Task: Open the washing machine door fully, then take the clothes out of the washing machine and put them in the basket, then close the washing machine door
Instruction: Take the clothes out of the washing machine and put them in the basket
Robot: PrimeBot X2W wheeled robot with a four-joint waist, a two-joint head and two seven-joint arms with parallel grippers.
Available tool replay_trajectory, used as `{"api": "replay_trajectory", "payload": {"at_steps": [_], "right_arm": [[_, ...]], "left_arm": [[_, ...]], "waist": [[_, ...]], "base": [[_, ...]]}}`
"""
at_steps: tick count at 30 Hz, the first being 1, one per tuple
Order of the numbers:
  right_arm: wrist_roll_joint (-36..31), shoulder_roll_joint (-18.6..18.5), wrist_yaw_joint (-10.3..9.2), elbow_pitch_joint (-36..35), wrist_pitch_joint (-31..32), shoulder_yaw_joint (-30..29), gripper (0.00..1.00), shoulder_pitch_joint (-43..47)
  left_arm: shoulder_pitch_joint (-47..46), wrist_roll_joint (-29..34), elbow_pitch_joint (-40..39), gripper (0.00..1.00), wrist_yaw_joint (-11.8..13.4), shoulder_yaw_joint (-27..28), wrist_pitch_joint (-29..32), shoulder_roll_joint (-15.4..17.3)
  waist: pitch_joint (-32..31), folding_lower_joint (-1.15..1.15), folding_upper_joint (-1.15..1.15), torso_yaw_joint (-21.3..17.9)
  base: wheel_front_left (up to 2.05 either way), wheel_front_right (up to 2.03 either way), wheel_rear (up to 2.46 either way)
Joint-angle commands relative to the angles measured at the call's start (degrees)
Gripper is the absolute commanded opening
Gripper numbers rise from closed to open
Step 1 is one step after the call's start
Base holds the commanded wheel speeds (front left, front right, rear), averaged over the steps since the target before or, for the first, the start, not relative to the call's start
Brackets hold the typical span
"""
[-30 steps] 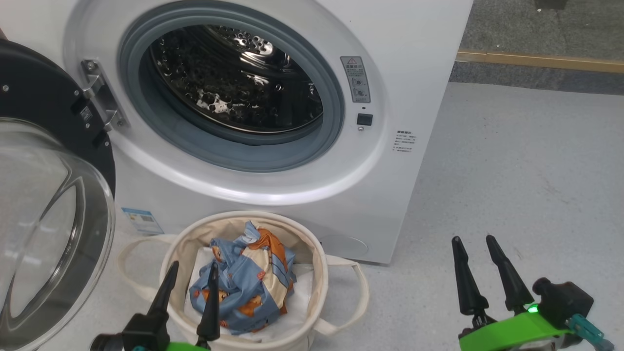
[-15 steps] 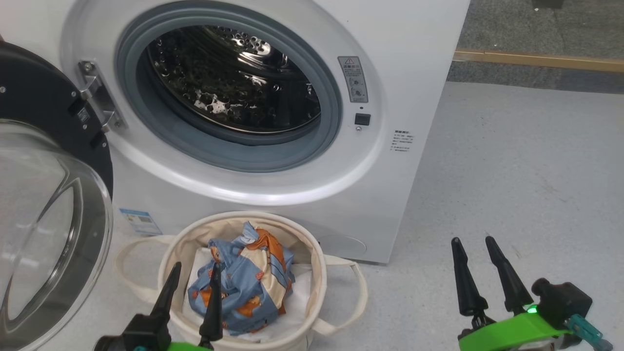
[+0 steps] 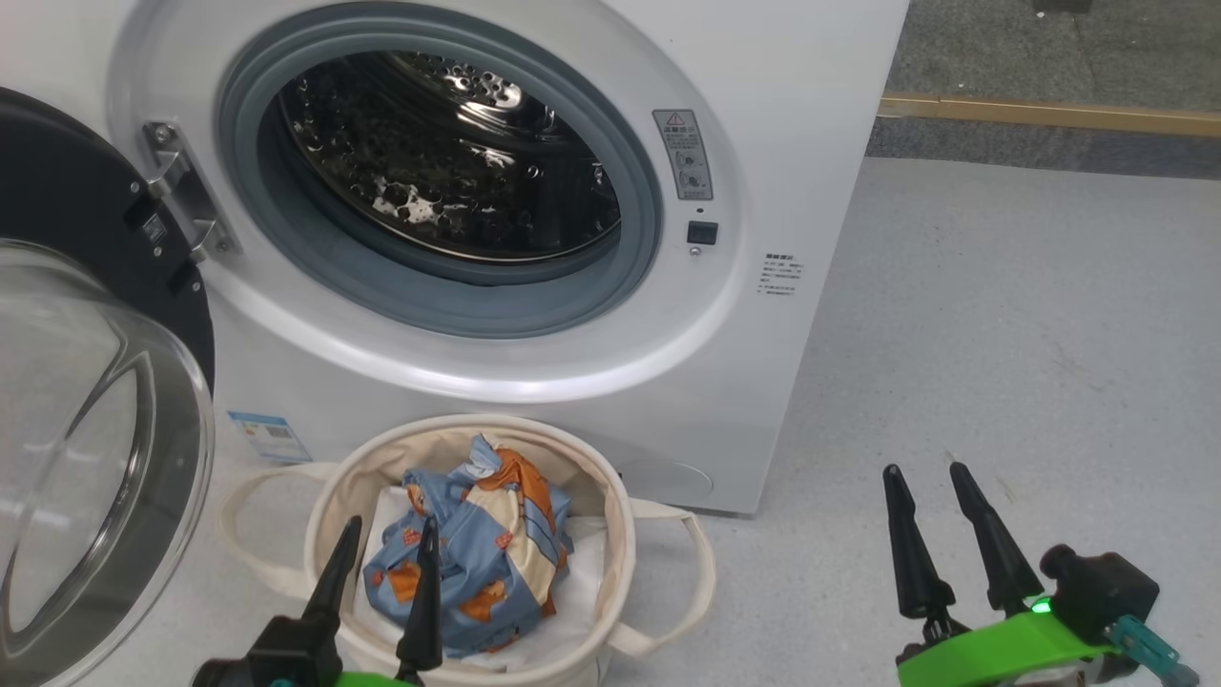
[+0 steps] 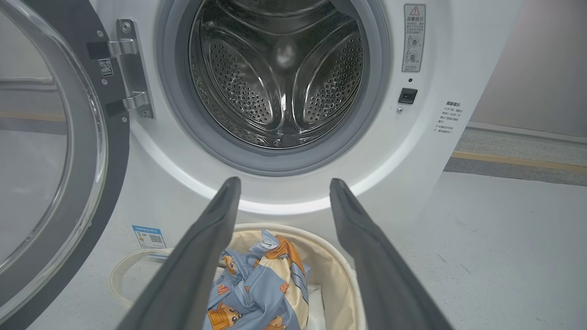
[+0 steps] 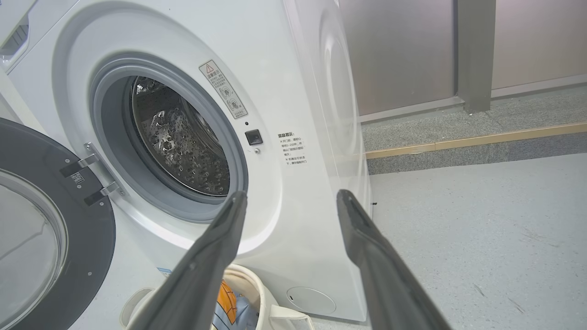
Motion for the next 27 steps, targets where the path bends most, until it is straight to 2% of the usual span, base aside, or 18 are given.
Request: {"api": "replay_trajectory", "payload": {"at_steps": [1,27], "right_arm": [[-0.1,0.0,0.01,-1.6,-0.7,1.4,1.0,-1.1],[-0.7,0.0,0.01,-1.4,-0.7,1.5,1.0,-1.7]], "left_arm": [[-1.9,-0.2,-1.5,1.0,0.2,1.5,-0.3,0.1],[-1.8,-0.2,-1.4,1.0,0.4,0.7,-0.3,0.0]], "waist": [[0.0,0.0,0.0,0.1],[0.2,0.0,0.0,-0.1]], "base": [[0.0,0.0,0.0],[0.0,0.0,0.0]]}}
